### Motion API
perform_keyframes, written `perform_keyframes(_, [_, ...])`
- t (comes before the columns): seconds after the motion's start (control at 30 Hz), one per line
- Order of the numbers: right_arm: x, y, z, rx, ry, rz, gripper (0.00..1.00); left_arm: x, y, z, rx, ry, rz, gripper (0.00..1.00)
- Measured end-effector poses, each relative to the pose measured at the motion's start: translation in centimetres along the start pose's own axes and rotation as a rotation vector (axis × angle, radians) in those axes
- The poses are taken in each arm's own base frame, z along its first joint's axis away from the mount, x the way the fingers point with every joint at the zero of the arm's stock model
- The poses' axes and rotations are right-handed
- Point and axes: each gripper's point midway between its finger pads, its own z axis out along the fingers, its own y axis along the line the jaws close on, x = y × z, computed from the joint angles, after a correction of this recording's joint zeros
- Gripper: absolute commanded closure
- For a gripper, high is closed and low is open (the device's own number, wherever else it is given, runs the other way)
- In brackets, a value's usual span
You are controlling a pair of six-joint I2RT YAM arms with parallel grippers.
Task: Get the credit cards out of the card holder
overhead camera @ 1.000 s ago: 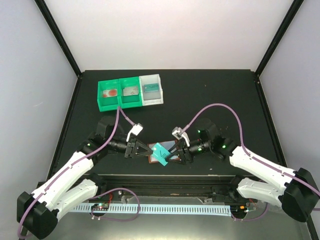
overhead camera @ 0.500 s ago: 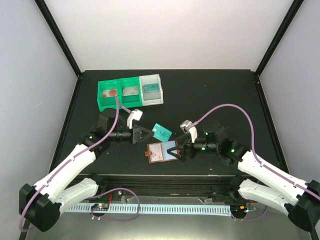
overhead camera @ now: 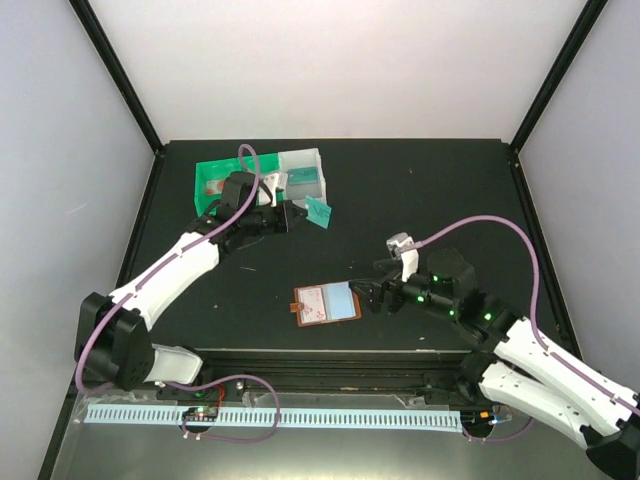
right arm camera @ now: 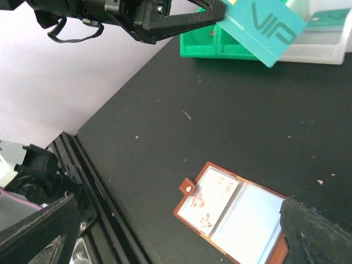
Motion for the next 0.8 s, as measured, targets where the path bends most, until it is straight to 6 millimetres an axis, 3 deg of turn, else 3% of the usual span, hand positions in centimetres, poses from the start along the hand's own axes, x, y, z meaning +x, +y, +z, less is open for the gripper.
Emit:
perform_keyframes(0.37, [-1.2,-0.7,-2.1,0.053,-0.117,0.049,0.00,-7.1,5.4,1.5,-0.199,-0.183,-0.041,0.98])
perform_keyframes(0.57, [-1.2,-1.0,-1.7,0.067,-0.113,0.072,0.00,-9.1,9.3,3.6,-0.258,-0.220,-0.117,0.98])
perform_keyframes(0.8, [-0.7,-1.4,-1.0,0.079,-0.086,0.092,0.00,-10.1,13.3,6.9,-0.303,-0.231,-0.213,0.98])
